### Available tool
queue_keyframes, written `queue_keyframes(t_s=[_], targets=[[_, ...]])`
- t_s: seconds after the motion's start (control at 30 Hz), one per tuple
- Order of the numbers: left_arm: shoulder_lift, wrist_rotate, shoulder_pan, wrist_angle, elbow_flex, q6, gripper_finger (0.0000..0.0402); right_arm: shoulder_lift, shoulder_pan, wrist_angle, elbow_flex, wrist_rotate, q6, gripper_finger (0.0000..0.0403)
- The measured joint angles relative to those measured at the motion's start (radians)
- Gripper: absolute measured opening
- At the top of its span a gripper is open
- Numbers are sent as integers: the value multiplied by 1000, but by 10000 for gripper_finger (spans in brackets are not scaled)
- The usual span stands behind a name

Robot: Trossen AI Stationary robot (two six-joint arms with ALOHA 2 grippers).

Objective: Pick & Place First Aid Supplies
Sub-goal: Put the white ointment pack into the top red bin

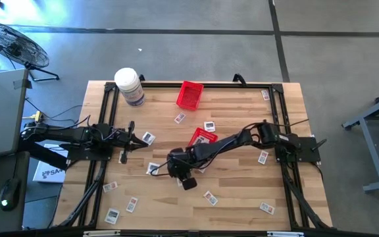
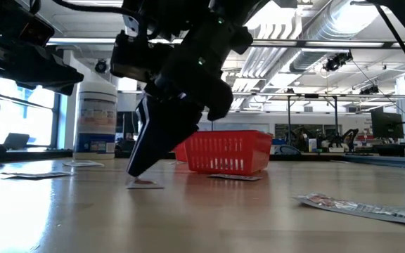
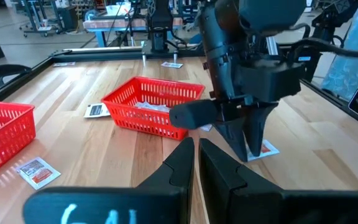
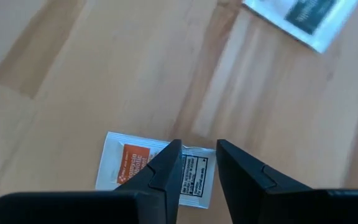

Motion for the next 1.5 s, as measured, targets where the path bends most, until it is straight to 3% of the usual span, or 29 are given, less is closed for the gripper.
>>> queue_keyframes(t_s=[0.87,1.3,1.5], targets=[[0,0,0,0,0,0,21,34,-13,-49,5,10,76,93],[0,0,0,0,0,0,21,37,-21,-52,3,20,76,8],[0,0,0,0,0,0,21,37,-20,-53,2,29,66,6]])
